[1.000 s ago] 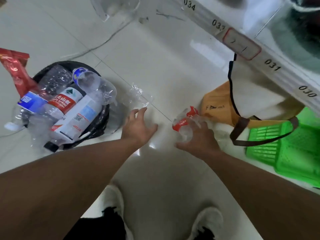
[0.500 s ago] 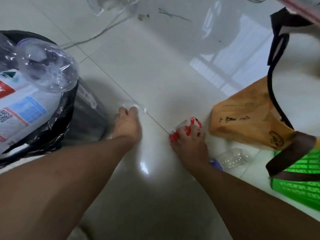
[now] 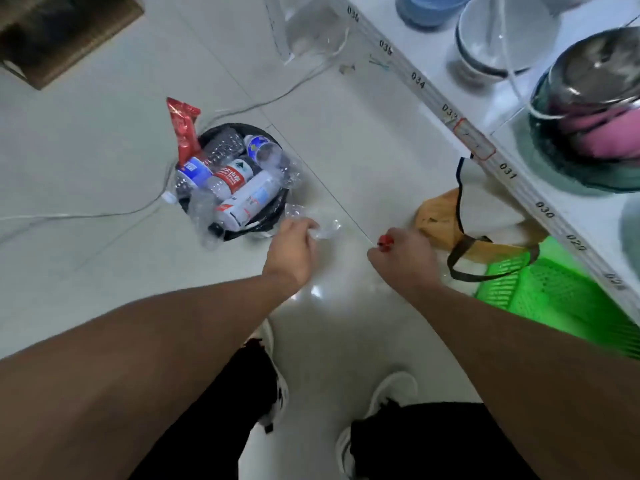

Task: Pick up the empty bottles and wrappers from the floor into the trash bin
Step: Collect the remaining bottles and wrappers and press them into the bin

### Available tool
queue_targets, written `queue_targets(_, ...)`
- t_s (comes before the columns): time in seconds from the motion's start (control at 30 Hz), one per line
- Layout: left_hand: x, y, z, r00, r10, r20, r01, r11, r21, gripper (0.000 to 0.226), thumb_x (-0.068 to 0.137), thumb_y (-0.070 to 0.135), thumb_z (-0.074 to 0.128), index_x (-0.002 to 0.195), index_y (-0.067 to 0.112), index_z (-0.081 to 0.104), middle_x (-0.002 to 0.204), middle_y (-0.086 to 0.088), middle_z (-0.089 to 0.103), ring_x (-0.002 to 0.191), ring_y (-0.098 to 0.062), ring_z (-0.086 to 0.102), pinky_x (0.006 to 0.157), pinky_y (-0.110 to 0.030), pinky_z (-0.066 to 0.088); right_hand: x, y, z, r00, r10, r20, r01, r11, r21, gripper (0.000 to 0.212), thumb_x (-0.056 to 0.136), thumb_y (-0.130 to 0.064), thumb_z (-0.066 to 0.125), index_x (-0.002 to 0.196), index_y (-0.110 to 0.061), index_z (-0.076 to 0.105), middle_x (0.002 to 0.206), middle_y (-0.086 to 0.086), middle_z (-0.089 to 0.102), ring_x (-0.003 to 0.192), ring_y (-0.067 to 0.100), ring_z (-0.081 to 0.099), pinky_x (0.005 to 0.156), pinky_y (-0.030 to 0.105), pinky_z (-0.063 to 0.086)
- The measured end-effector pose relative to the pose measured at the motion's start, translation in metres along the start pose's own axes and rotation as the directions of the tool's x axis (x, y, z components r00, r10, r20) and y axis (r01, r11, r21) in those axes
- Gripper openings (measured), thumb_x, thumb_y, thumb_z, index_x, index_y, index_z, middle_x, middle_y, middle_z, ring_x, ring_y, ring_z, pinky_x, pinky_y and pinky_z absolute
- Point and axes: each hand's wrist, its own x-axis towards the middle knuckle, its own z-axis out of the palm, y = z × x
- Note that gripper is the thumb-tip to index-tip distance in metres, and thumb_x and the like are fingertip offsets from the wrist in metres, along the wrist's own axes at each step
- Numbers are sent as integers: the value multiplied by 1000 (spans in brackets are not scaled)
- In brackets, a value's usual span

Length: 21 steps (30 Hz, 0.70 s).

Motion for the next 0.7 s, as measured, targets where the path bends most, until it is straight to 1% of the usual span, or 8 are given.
queue_targets(0.1, -44, 43, -83, 998, -58, -23, 56, 997, -57, 29, 97, 4, 53, 118, 11, 72, 112, -11, 62, 108, -31, 63, 98, -24, 41, -66, -37, -75, 998, 56, 22, -56, 998, -5, 17, 78, -31, 58, 70, -16, 56, 65, 1, 60, 61, 26, 59, 51, 28, 36)
queue_targets(0.23, -105, 80, -187, 982, -165, -96, 154, 982, -110, 27, 97, 6, 54, 117, 11, 72, 114, -14, 67, 104, -32, 65, 96, -32, 48, -145, -87, -159, 996, 49, 75, -57, 992, 116, 14, 80, -40, 57, 81, -28, 65, 70, -8, 68, 59, 10, 64, 52, 25, 44)
queue_targets(0.33, -133, 88, -242, 968, -212, -131, 193, 970, -145, 26, 98, 8, 55, 116, 12, 73, 112, -12, 63, 96, -30, 65, 93, -37, 51, -179, -124, -191, 998, 43, 38, -48, 987, 154, 17, 80, -43, 60, 88, -32, 69, 65, -12, 71, 51, 2, 66, 43, 18, 45)
queue_targets(0.4, -138, 80, -267, 965, -213, -151, 191, 970, -151, 25, 99, 10, 55, 116, 15, 73, 112, -9, 61, 90, -25, 63, 91, -32, 50, -184, -149, -196, 999, 19, 45, -28, 981, 190, 18, 80, -44, 61, 93, -33, 68, 66, -13, 72, 52, 1, 68, 45, 17, 51)
queue_targets(0.47, -139, 60, -282, 964, -217, -152, 190, 967, -172, 26, 101, 13, 55, 119, 19, 72, 112, -7, 59, 86, -20, 61, 91, -30, 49, -182, -169, -186, 999, 11, 50, -19, 985, 174, 20, 80, -46, 60, 93, -33, 64, 70, -11, 72, 59, 6, 69, 57, 27, 56)
queue_targets(0.57, -147, 24, -295, 963, -226, -148, 195, 960, -200, 29, 100, 12, 56, 123, 22, 69, 105, -4, 60, 86, -19, 60, 90, -33, 50, -181, -193, -159, 996, 29, 81, -33, 998, 52, 31, 81, -55, 56, 93, -26, 54, 84, -6, 64, 71, 11, 58, 57, 28, 36)
queue_targets(0.6, -153, 11, -298, 963, -230, -142, 197, 957, -214, 31, 99, 11, 57, 125, 22, 68, 102, -3, 61, 89, -20, 61, 89, -34, 50, -184, -199, -148, 995, 24, 95, -29, 999, 44, 35, 83, -58, 55, 98, -25, 53, 89, -3, 64, 75, 15, 58, 58, 30, 36)
queue_targets(0.7, -171, -22, -313, 954, -273, -121, 233, 934, -271, 33, 97, 15, 61, 127, 28, 63, 95, 5, 65, 88, -18, 64, 83, -32, 51, -196, -216, -120, 993, 20, 117, -37, 988, 148, 43, 94, -54, 46, 114, -17, 55, 107, 8, 66, 95, 32, 65, 79, 45, 56)
